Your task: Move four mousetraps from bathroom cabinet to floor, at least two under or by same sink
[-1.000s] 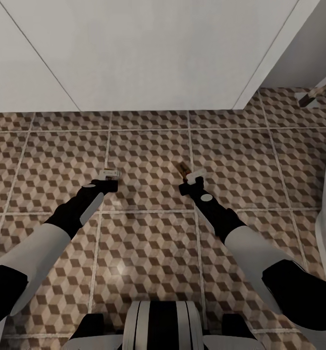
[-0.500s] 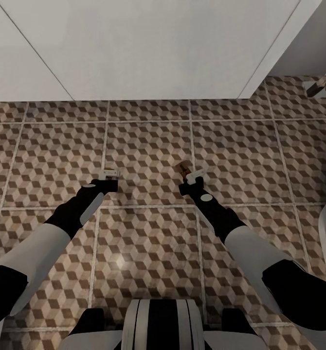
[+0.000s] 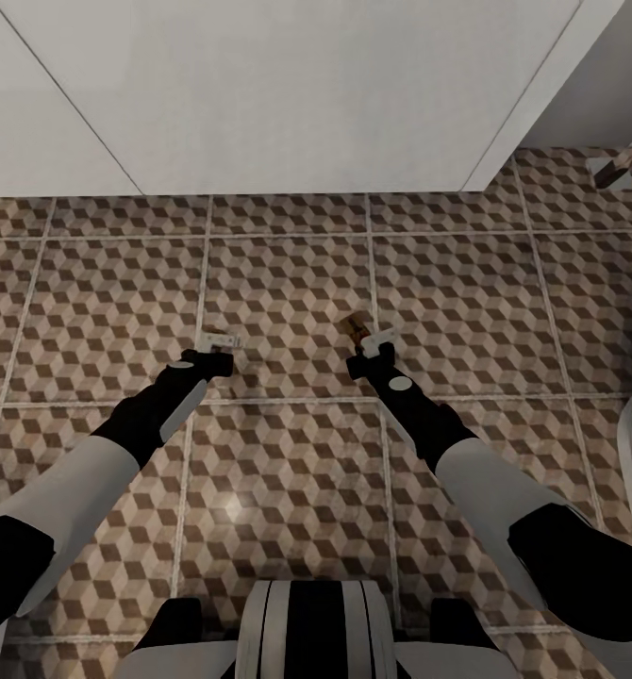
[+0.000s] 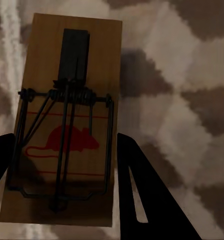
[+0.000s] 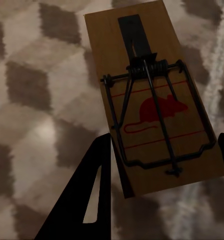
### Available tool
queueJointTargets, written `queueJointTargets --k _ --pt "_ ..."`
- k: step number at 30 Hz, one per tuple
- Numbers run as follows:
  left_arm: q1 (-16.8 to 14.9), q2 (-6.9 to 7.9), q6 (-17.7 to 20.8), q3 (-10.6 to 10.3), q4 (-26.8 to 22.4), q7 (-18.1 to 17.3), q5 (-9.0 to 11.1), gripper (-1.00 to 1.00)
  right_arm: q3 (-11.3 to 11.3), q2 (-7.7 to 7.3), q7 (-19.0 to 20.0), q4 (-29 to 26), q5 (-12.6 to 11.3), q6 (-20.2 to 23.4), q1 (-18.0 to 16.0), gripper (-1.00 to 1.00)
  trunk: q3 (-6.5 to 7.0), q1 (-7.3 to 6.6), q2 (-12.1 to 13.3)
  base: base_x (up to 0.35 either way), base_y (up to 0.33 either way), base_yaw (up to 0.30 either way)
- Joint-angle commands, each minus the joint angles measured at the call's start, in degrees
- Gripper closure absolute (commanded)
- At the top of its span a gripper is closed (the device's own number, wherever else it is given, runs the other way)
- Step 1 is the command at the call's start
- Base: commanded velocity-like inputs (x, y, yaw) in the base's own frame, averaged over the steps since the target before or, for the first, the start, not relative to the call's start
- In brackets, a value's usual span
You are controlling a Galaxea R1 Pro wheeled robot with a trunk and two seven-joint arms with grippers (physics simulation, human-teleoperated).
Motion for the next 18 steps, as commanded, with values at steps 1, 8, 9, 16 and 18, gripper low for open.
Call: queueJointTargets --k 1,8,9,16,18 --pt "0.0 0.09 0.1 -0.5 -0.1 1.7 0.4 1.00 0.4 -0.05 -0.6 0.0 -0.6 0.1 0.0 1.00 -0.03 -0.01 0.0 0.000 0.000 0.000" --pt "0.0 0.22 -0.1 -0.5 -0.7 8.4 0.5 1.00 0.2 0.17 -1.2 0.0 -0.6 0.3 -0.1 1.00 -0.03 -0.01 0.0 0.000 0.000 0.000" --pt "0.0 0.21 -0.1 -0.4 -0.8 8.6 0.5 1.00 0.2 0.22 -1.3 0.0 -0.6 0.4 -0.1 1.00 -0.03 -0.01 0.0 0.000 0.000 0.000" --pt "-0.1 0.13 0.4 0.3 -0.6 6.6 0.6 1.00 0.1 0.36 -3.1 0.0 -0.5 2.4 -0.4 1.00 -0.03 -0.01 0.0 0.000 0.000 0.000" --pt "-0.2 0.03 0.8 0.9 -0.5 4.6 0.6 1.00 0.1 0.42 -3.4 -0.2 -0.5 4.5 -0.6 1.00 -0.03 -0.01 0.0 0.000 0.000 0.000"
